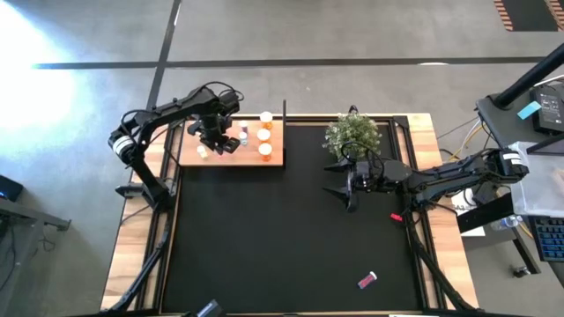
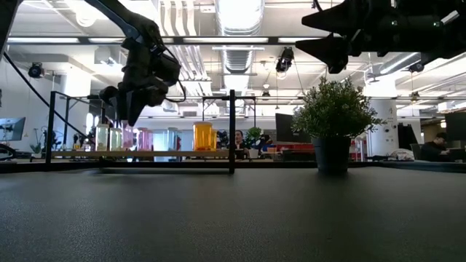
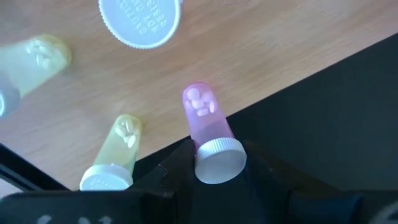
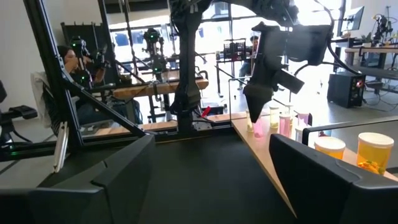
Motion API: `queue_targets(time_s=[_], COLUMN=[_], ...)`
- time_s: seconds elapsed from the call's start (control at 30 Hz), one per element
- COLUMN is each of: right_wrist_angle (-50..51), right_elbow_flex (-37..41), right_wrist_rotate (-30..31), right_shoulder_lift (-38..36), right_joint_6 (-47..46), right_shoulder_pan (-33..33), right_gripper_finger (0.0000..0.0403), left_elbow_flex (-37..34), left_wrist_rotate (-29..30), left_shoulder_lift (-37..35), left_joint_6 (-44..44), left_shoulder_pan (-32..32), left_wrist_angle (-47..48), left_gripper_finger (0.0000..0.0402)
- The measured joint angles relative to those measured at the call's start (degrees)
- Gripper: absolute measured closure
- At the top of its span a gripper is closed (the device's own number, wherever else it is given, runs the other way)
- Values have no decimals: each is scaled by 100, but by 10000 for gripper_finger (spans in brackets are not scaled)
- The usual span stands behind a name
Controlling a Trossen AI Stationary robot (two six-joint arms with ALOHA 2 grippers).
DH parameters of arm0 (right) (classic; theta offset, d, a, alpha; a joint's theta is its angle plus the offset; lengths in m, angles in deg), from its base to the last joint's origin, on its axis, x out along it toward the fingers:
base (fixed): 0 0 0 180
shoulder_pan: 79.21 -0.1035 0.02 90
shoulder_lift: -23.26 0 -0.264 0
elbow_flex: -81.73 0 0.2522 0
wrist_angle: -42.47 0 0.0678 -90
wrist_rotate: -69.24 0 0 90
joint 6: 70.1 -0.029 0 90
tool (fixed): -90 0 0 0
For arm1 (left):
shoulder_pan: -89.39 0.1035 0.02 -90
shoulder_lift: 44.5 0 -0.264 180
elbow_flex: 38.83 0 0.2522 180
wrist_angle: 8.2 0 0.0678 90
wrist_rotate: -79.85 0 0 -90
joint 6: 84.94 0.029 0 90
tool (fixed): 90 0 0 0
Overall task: Pick and place medicine bottles onto shelf by color
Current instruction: Put the pink medicine bottle on the shelf aligned with the other pink medicine bottles
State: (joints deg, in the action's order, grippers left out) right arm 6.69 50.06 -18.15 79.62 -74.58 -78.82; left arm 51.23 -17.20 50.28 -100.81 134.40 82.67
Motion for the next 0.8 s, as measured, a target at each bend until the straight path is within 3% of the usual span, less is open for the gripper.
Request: queue_targets(time_s=[0.3, 0.57, 0.8], right_wrist_angle=[0, 1, 1], right_elbow_flex=[-1, 0, 0], right_wrist_rotate=[0, 1, 1], right_shoulder_lift=[0, 0, 0], right_joint_6=[0, -1, -1], right_shoulder_pan=[0, 0, 2], right_gripper_finger=[96, 99, 92], left_elbow_flex=[-4, -12, 8], left_wrist_rotate=[-146, -258, -257], left_shoulder_lift=[0, 170, 208], left_joint_6=[-18, -21, -21], left_shoulder_pan=[-2, -2, 2], left_wrist_angle=[-14, -58, -84], left_gripper_finger=[299, 268, 265])
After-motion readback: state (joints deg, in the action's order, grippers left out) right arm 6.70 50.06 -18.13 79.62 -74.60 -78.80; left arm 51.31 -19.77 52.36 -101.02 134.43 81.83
